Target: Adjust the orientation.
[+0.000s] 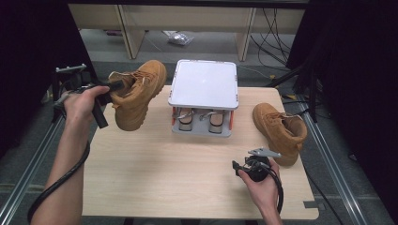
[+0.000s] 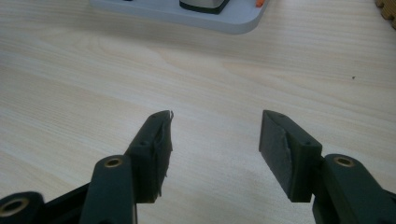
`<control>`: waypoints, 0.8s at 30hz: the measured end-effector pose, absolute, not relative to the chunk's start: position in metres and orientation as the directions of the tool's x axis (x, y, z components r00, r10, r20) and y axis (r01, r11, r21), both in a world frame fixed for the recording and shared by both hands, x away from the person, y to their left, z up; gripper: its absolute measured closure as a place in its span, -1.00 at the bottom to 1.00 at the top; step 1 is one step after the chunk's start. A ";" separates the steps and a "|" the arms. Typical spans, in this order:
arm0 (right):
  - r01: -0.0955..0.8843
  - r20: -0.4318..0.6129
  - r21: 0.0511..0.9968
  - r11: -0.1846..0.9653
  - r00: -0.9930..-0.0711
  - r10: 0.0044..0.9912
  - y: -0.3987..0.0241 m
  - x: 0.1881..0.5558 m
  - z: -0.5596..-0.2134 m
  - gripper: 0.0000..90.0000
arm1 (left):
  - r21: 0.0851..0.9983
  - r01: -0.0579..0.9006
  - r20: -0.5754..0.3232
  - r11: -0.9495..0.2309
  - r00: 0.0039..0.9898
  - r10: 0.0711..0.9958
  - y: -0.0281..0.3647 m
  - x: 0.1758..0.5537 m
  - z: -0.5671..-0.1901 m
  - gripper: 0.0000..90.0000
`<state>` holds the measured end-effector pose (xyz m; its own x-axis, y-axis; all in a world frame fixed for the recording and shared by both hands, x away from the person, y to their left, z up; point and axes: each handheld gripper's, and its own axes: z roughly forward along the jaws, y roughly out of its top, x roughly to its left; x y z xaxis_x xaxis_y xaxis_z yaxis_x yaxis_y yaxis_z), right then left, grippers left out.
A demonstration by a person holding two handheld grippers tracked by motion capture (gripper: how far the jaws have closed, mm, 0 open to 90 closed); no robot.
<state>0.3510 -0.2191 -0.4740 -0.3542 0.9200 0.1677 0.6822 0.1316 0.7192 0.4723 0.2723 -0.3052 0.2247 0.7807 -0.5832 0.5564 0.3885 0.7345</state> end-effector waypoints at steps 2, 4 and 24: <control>0.672 0.147 0.726 0.146 -0.360 0.921 -0.220 0.351 -0.474 -0.01 | 0.737 0.554 -0.581 0.386 0.230 0.780 0.271 0.474 -0.303 0.82; 0.681 0.150 0.718 0.146 -0.355 0.923 -0.219 0.351 -0.474 -0.01 | 0.739 0.554 -0.580 0.382 0.235 0.780 0.270 0.476 -0.301 0.82; 0.699 0.171 0.705 0.120 -0.331 0.928 -0.217 0.349 -0.475 -0.01 | 0.743 0.557 -0.585 0.370 0.272 0.764 0.248 0.495 -0.283 0.82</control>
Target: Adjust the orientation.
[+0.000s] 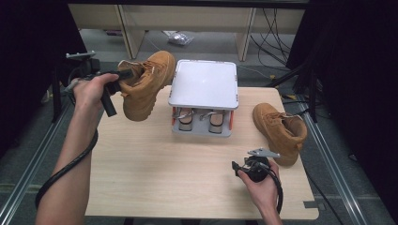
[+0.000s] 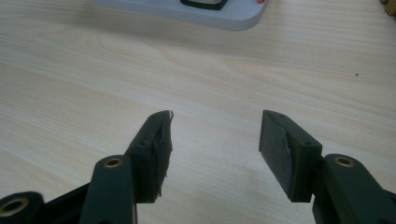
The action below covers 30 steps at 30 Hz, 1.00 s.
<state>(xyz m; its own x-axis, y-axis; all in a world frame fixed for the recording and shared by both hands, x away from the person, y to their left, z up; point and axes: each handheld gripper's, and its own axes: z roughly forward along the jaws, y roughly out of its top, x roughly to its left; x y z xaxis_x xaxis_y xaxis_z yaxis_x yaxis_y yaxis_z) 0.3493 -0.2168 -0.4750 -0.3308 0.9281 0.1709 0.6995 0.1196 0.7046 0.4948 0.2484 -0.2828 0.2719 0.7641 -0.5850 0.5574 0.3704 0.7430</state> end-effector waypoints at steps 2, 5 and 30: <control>0.709 0.176 0.697 0.110 -0.318 0.932 -0.217 0.349 -0.474 -0.01 | 0.742 0.556 -0.588 0.373 0.274 0.761 0.246 0.496 -0.282 0.82; 0.693 0.157 0.709 0.134 -0.339 0.928 -0.219 0.350 -0.475 -0.01 | 0.742 0.561 -0.584 0.367 0.273 0.764 0.243 0.498 -0.280 0.82; 0.699 0.167 0.705 0.120 -0.328 0.930 -0.218 0.349 -0.474 -0.01 | 0.728 0.573 -0.608 0.378 0.284 0.741 0.218 0.511 -0.274 0.81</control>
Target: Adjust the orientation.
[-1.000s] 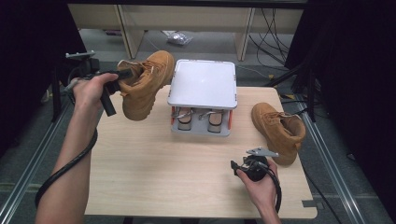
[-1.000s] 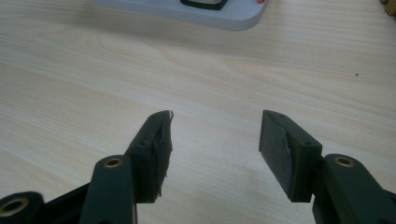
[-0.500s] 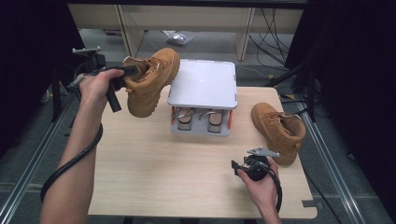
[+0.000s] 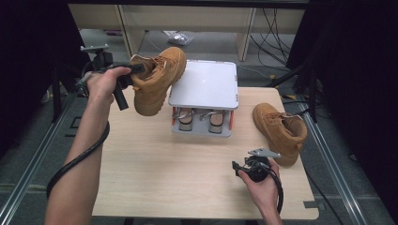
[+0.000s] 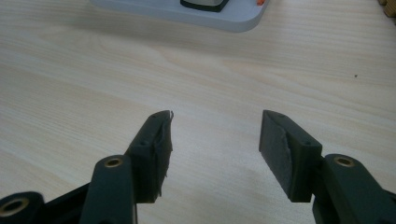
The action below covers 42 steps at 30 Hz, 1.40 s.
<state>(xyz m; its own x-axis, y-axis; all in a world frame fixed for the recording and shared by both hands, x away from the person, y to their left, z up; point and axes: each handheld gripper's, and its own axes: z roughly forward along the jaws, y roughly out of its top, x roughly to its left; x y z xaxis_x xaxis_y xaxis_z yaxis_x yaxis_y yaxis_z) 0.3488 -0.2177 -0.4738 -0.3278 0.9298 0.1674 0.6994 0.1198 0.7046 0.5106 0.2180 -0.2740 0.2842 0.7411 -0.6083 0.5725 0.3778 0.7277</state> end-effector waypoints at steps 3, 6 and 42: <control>0.705 0.175 0.700 0.113 -0.323 0.930 -0.217 0.348 -0.473 -0.01 | 0.725 0.576 -0.612 0.379 0.284 0.738 0.215 0.513 -0.273 0.81; 0.711 0.173 0.695 0.107 -0.309 0.935 -0.217 0.349 -0.474 -0.01 | 0.724 0.576 -0.611 0.380 0.279 0.741 0.211 0.516 -0.273 0.81; 0.685 0.161 0.716 0.134 -0.349 0.923 -0.218 0.350 -0.476 -0.01 | 0.710 0.590 -0.615 0.384 0.254 0.747 0.153 0.558 -0.265 0.80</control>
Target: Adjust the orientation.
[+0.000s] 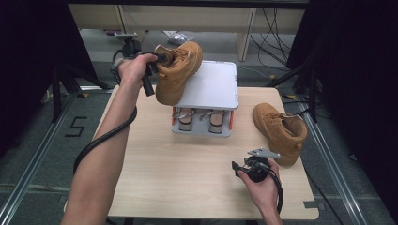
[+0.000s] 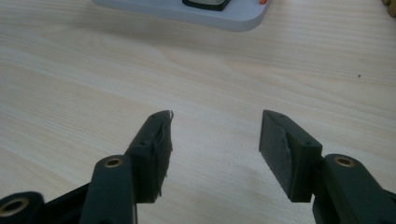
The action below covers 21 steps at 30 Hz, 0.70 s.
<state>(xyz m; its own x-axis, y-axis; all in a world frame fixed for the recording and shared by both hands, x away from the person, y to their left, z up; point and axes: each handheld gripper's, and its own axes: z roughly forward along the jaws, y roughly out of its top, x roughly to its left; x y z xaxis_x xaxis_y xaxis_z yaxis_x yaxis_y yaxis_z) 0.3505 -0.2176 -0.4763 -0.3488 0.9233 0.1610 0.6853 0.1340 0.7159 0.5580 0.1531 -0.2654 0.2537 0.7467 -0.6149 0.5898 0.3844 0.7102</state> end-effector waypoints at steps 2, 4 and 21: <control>0.691 0.169 0.711 0.128 -0.346 0.923 -0.215 0.350 -0.477 -0.01 | 0.712 0.585 -0.612 0.388 0.246 0.752 0.150 0.560 -0.265 0.80; 0.686 0.159 0.713 0.143 -0.357 0.920 -0.216 0.350 -0.478 -0.01 | 0.713 0.586 -0.610 0.384 0.249 0.753 0.148 0.562 -0.266 0.79; 0.682 0.147 0.713 0.161 -0.369 0.918 -0.219 0.351 -0.481 -0.01 | 0.746 0.551 -0.586 0.374 0.277 0.762 0.142 0.573 -0.284 0.43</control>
